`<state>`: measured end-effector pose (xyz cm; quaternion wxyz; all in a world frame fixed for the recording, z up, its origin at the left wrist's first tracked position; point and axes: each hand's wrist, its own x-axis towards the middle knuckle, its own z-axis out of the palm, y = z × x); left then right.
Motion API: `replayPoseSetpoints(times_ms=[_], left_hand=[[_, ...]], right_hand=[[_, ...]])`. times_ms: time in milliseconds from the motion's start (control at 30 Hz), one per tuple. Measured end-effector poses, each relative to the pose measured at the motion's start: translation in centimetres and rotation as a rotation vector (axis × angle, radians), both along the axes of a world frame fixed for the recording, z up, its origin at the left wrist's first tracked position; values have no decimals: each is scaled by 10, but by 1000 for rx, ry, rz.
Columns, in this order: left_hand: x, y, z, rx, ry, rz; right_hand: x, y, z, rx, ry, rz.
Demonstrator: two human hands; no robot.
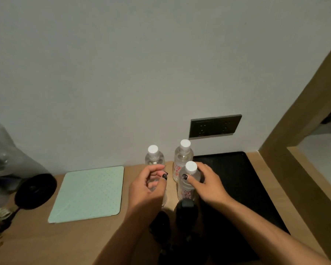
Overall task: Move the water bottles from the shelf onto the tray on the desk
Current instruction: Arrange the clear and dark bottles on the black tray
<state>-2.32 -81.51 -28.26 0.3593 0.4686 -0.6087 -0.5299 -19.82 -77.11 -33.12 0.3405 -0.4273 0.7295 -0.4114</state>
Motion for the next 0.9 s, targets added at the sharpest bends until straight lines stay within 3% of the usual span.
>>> replayPoseSetpoints(times_ms=[133, 400, 633, 767, 900], left_hand=[[-6, -2, 5, 18, 44, -24], [-25, 5, -8, -20, -47, -115], [-50, 14, -23, 24, -208, -235], [-71, 19, -25, -46, -273, -353], [-82, 14, -29, -80, -252, -316]], right_hand=[[-8, -1, -3, 5, -29, 22], [-44, 5, 20, -127, -160, -95], [-97, -6, 69, -78, 83, -11], [-124, -17, 55, -51, 106, -76], [-139, -29, 29, -17, 72, -80]])
